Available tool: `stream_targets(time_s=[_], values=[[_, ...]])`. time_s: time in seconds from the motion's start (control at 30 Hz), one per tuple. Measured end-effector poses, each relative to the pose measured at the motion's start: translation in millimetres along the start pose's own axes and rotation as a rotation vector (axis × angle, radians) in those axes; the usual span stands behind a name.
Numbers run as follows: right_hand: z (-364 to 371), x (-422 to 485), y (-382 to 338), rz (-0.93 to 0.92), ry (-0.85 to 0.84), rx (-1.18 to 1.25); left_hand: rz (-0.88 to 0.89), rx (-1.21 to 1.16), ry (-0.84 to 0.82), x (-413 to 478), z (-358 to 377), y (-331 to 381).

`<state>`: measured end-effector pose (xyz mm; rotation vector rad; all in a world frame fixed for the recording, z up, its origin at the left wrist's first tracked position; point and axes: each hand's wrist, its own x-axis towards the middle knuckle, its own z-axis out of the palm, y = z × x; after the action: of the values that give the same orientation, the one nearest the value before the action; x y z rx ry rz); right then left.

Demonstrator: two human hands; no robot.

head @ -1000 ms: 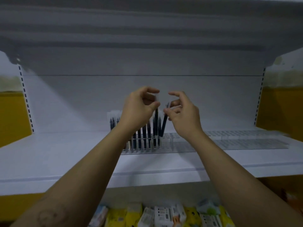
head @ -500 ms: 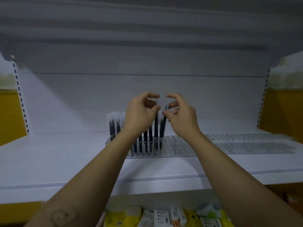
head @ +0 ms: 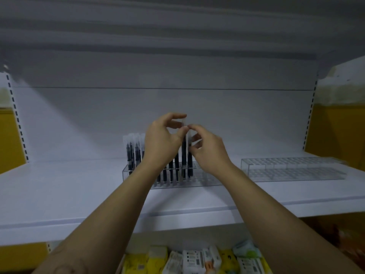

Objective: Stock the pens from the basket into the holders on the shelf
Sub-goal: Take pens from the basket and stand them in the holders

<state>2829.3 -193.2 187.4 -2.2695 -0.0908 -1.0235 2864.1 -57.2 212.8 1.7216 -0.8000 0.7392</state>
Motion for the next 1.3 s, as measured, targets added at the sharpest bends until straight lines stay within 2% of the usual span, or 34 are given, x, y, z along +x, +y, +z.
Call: stream_targets(time_s=[0.2,0.33,0.43,0.53,0.73,0.97,1.13,1.3], values=[[-4.7,-13.0,2.9,0.042,-0.163,-0.166,-0.039,0.143,-0.115,-4.5,9.9,-9.3],[-11.0,-19.2,-2.3,0.115,-0.319,-0.220,-0.011,0.349,-0.056,-2.8,11.6,-13.0],[-14.7,-23.2,-4.0,0.135,-0.370,-0.182,-0.006,0.466,-0.083,0.3,10.7,-11.9],[-17.2,-24.9,-4.0,0.126,-0.379,-0.185,0.030,0.568,-0.124,-1.3,10.2,-13.7],[-15.0,-24.4,0.2,0.126,-0.392,-0.185,0.070,0.567,-0.129,-4.4,4.7,-20.3],[-17.4,-41.7,10.9,0.183,-0.246,-0.070,0.137,0.608,-0.108,-22.2,-3.3,-12.1],[-35.8,-71.0,6.2,0.184,-0.251,-0.144,0.238,0.573,-0.092,-67.9,-5.5,0.4],[-52.3,-112.7,-4.4,0.175,-0.233,-0.256,0.234,0.470,-0.158,-119.0,-2.3,13.4]])
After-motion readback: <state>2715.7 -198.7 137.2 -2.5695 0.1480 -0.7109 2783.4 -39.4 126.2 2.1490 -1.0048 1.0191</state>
